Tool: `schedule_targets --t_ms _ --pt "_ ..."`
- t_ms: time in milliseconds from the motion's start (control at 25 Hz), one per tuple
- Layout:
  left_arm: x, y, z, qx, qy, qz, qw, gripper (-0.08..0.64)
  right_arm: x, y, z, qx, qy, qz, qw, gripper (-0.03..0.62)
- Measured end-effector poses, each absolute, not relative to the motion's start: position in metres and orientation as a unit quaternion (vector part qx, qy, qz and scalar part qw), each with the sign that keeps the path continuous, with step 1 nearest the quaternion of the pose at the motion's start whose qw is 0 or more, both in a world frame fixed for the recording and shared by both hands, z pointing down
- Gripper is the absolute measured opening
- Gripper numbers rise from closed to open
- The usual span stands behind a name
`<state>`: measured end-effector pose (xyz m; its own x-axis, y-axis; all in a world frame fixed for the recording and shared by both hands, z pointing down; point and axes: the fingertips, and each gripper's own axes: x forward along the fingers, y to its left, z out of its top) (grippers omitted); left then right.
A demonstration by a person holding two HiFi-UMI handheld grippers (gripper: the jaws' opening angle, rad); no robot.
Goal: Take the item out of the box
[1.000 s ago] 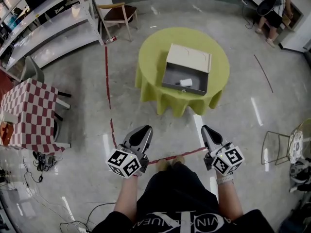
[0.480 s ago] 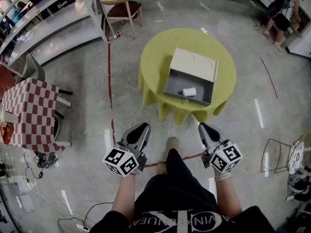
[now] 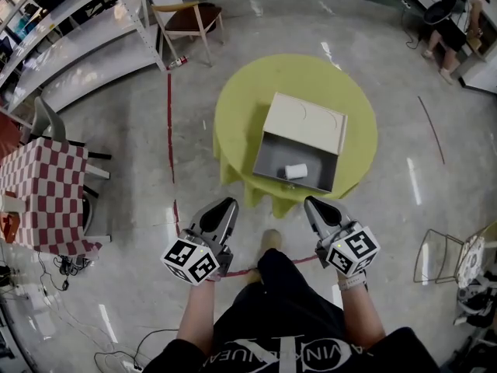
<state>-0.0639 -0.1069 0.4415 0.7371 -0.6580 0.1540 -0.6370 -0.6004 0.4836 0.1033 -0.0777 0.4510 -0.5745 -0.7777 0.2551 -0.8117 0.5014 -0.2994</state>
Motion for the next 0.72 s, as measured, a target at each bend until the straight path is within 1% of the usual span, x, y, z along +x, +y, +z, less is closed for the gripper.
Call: schedule_targets --t_ms 280,720 --pt "-0.044 -0.134 0.45 0.894 -0.359 -0.015 0.268 0.034 0.11 -0.103 0.468 0.439 -0.87 0.186 0.13 0.006" --pt "-0.014 -0.161 0.462 0.896 -0.345 -0.004 0.279 0.033 0.104 -0.129 0.487 0.381 -0.879 0.199 0.205 0.006"
